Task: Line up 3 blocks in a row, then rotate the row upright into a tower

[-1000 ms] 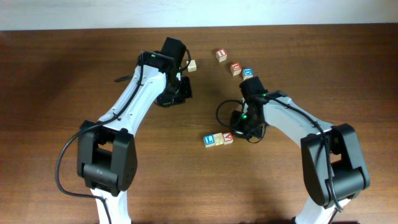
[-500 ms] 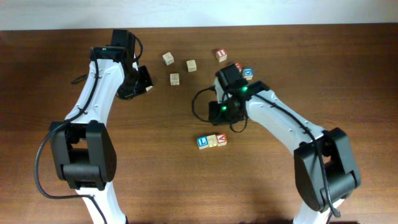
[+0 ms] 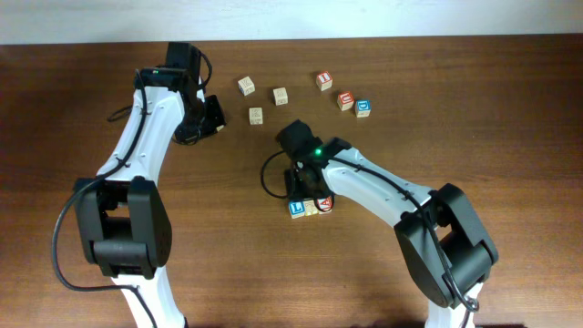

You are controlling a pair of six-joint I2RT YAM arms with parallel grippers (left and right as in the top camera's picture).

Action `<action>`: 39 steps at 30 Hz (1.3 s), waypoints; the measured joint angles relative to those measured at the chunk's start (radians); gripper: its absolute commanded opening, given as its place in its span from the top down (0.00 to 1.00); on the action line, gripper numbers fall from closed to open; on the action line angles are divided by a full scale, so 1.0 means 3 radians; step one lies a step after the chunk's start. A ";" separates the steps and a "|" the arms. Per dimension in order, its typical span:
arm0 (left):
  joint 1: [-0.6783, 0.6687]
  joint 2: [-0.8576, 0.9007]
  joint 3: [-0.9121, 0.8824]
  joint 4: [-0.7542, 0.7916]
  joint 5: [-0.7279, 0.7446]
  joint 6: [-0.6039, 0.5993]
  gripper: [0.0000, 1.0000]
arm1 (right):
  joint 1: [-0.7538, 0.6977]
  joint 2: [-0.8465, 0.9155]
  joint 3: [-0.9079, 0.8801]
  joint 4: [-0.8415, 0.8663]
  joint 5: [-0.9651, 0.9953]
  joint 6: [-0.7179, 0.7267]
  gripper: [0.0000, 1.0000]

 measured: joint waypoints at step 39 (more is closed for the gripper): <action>-0.0985 -0.0001 -0.0866 -0.0076 0.0820 -0.0394 1.00 | -0.0983 0.0052 -0.0191 -0.0769 -0.0745 -0.0454 0.65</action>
